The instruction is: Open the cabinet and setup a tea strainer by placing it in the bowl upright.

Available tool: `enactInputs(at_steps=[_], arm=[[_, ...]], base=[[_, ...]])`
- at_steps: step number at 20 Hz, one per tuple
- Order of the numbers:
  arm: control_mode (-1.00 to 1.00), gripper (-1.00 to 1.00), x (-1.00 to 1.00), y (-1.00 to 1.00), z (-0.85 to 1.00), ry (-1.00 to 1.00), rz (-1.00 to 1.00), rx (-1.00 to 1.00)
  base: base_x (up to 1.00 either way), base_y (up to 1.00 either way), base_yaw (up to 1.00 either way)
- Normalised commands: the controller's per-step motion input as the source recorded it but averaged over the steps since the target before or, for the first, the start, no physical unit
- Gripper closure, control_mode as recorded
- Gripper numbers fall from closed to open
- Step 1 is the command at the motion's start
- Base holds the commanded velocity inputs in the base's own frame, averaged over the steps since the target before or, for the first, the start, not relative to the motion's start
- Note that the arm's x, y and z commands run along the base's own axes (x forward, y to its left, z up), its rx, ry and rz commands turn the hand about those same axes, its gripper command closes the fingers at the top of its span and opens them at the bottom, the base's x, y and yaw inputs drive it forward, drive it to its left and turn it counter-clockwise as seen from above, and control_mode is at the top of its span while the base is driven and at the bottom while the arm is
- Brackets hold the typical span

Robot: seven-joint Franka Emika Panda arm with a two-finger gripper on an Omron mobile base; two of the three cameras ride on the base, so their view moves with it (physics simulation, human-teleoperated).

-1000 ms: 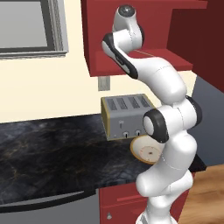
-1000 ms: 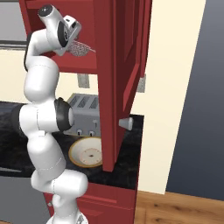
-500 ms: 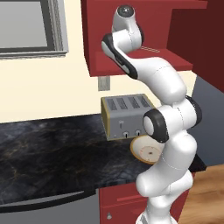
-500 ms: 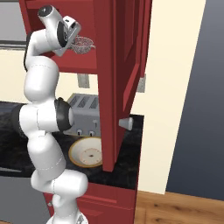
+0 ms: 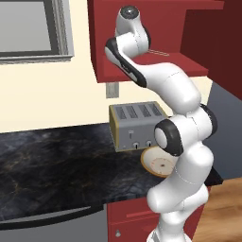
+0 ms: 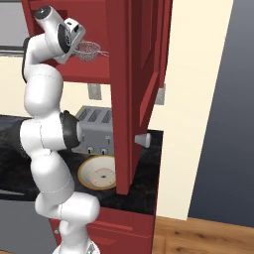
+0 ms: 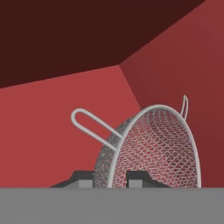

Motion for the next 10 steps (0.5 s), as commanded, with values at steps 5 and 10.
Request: enactInputs(at_steps=[5,10], arm=[[-1.00,1.00,-0.67,0.06,0.00,-0.04,-0.02,-0.01],[-1.00,1.00,-0.90,0.00,0.00,-0.11,0.00,-0.02]], base=[[0.00,0.00,0.00],[0.00,0.00,0.00]])
